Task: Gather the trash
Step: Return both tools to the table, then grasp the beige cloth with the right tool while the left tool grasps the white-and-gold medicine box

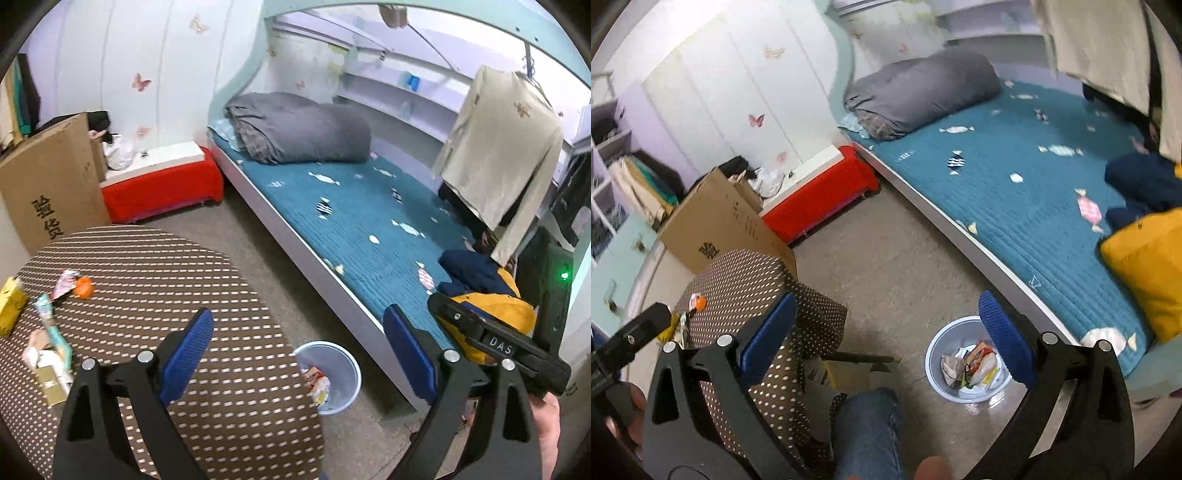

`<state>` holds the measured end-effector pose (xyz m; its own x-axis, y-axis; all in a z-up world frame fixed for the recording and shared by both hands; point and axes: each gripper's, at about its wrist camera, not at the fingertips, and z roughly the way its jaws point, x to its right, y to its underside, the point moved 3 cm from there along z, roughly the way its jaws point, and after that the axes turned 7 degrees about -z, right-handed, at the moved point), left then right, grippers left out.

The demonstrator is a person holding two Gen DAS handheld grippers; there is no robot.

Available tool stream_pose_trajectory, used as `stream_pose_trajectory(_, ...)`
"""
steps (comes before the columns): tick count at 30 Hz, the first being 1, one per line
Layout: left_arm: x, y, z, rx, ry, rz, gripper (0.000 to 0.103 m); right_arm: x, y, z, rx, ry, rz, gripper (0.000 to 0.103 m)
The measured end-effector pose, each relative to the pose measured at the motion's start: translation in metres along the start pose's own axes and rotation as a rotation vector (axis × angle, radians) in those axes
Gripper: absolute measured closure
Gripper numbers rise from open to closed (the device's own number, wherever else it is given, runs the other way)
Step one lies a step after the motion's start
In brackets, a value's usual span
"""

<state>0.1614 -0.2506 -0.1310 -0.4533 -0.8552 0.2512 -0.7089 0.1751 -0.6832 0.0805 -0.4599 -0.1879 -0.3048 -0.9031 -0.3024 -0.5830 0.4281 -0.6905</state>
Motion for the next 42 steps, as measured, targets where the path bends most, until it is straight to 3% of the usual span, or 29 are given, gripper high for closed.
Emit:
stream_pose_trajectory(16,-0.092,0.006,-0.069,0.125,-0.143,-0.102,0.008,-0.12,0.003,-0.009,-0.001,-0.104,-0.232,0.006)
stream_pose_trajectory(21,-0.121,0.015,-0.078,0.125,-0.14,-0.153,0.008,-0.153,0.008,-0.006,-0.012,-0.159,-0.287,0.006)
stream_pose_trajectory(33,-0.204,0.04,-0.089,0.143,-0.276,-0.248,0.008,-0.211,0.025,0.01,-0.062,-0.209,-0.38,0.006)
stream_pose_trajectory(42,-0.241,0.053,-0.068,0.076,-0.33,-0.287,0.008,-0.244,0.037,0.031,-0.098,-0.249,-0.419,0.006)
